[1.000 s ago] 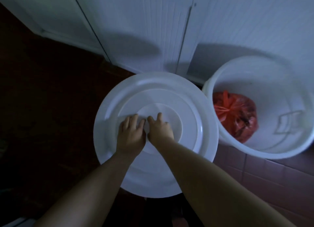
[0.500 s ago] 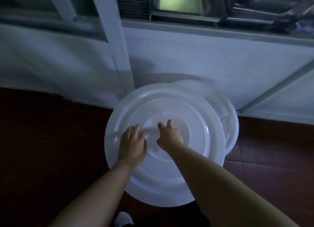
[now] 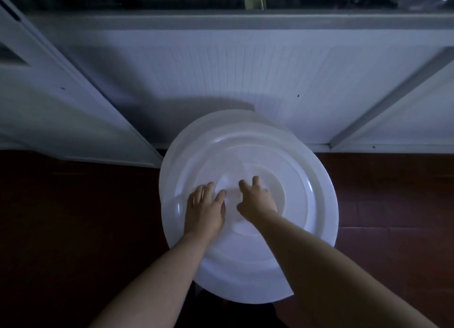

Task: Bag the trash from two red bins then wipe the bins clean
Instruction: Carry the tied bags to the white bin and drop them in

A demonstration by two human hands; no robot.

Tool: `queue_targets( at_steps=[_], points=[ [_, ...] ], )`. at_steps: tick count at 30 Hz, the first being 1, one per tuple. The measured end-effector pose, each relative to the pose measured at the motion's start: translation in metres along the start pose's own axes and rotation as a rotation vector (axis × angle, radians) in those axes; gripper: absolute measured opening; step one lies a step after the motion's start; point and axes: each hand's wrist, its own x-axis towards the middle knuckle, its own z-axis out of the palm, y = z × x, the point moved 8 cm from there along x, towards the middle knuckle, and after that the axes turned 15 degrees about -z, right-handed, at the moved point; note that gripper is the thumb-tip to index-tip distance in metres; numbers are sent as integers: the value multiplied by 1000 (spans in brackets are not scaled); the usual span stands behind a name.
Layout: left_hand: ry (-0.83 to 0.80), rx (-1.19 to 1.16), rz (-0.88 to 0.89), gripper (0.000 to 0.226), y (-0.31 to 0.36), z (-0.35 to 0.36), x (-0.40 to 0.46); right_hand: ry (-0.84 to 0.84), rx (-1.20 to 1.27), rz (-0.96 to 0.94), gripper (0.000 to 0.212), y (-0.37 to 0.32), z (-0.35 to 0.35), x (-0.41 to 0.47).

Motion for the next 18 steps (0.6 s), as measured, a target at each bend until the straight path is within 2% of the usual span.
queue_targets(
  at_steps=[11,18],
  points=[
    [-51,75,-41,43,-27,60,78,58,41,1,39,18,34,90],
    [-17,103,-42,42,-42,66,102,73,70,17,40,10,39,120]
  ],
)
